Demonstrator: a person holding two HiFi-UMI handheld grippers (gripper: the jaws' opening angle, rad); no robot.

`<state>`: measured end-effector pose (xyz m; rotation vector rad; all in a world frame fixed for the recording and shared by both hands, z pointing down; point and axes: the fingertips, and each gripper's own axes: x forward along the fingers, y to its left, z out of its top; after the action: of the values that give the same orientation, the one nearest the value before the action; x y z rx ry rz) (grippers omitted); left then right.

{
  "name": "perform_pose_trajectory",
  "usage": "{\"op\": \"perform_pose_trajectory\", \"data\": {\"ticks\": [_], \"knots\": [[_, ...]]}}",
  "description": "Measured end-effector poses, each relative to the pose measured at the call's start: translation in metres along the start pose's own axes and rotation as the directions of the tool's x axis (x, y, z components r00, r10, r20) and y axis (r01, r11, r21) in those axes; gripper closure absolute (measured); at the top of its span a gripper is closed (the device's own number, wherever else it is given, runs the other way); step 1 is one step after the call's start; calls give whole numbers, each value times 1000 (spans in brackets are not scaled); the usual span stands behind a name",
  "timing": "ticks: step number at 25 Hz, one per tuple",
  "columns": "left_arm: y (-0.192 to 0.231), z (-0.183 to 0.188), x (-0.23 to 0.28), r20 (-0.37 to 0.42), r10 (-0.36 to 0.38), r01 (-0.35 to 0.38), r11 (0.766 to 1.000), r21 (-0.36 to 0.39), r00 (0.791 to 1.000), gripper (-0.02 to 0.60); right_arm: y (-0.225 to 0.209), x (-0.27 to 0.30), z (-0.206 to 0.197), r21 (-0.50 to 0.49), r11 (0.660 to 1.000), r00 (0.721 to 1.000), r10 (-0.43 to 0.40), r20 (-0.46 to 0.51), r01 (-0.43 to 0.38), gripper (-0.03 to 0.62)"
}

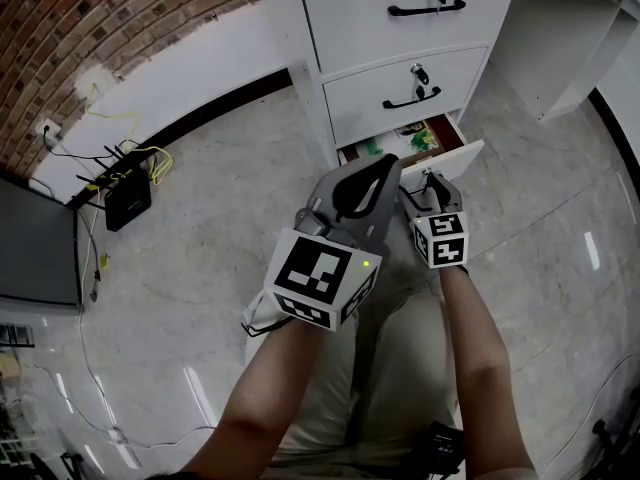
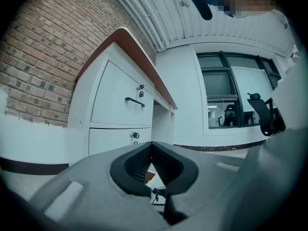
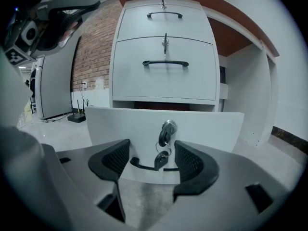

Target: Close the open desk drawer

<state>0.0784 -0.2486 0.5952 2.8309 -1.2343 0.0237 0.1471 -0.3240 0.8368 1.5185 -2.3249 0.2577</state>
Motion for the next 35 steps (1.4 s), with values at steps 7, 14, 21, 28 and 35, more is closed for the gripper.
{"op": "perform_pose_trajectory", "data": {"ticks": [7,14,21,28,35], "knots": [[11,-12,3,-45,17,-16,999,28,999,577,0,18,6,4,1000,1000,-4,-13,4,293],[25,-15,1,-45,25,-24,1000,8,999,577,-3,43,17,5,1000,1000,-7,-17,7,293],[39,-19,-1,-54,30,-28,998,47,998,577,-5,65,27,7,1000,1000,-4,-23,5,293],[50,-18,-2,-36,38,-37,999,29,999,577,-5,80,33,10,1000,1000,-2,-13,2,292],[56,-16,-5,-26,38,-37,999,9,999,577,-5,93,40,16,1000,999,-11,-53,12,290]]}}
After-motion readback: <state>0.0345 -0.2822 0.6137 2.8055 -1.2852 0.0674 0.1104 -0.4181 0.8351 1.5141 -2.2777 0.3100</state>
